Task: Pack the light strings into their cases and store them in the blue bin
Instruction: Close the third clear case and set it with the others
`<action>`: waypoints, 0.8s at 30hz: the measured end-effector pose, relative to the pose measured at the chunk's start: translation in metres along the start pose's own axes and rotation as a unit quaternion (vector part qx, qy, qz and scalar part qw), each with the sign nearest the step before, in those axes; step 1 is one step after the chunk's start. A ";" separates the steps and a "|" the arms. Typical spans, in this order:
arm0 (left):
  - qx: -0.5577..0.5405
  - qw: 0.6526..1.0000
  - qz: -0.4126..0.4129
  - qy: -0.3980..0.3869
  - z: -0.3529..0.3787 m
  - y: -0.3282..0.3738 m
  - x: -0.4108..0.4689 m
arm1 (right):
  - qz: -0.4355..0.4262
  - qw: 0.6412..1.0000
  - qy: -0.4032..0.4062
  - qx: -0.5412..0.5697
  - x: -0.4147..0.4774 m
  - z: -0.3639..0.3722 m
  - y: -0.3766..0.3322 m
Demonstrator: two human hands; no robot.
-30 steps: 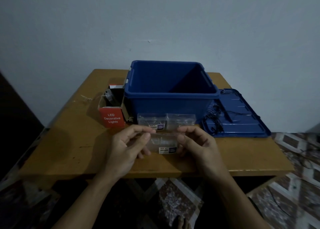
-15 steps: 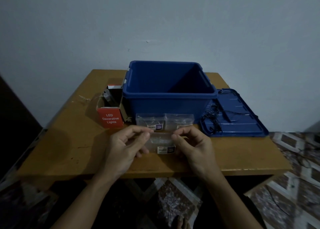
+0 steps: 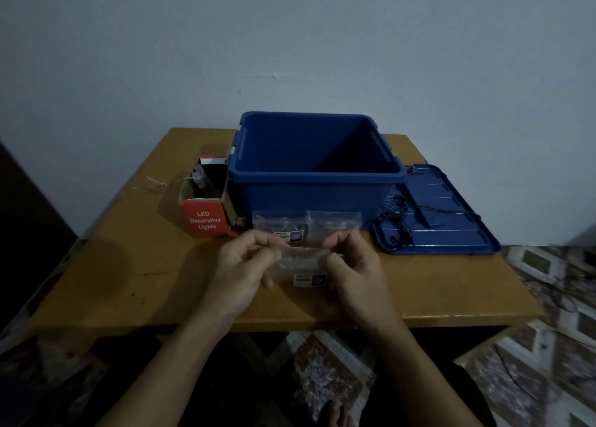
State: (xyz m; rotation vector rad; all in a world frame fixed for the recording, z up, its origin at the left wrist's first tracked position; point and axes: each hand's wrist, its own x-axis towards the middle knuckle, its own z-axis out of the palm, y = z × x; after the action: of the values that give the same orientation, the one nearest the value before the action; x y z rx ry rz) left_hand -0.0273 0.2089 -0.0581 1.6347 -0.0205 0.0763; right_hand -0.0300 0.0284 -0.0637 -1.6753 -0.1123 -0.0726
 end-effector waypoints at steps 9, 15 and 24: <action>-0.001 0.999 0.022 -0.025 0.000 0.002 -0.008 | 0.008 1.000 -0.011 0.001 -0.002 -0.002 -0.005; 0.049 0.997 -0.016 -0.049 -0.002 0.005 -0.003 | 0.030 0.998 -0.056 -0.005 -0.003 -0.008 -0.010; 0.030 0.998 -0.033 -0.040 -0.001 0.007 -0.001 | 0.033 0.997 -0.059 -0.032 -0.002 -0.009 -0.013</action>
State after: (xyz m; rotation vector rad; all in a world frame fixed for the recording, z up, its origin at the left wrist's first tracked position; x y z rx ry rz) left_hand -0.0288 0.2097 -0.0511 1.6971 -0.0260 -0.0406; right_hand -0.0332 0.0212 -0.0498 -1.7453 -0.1461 0.0734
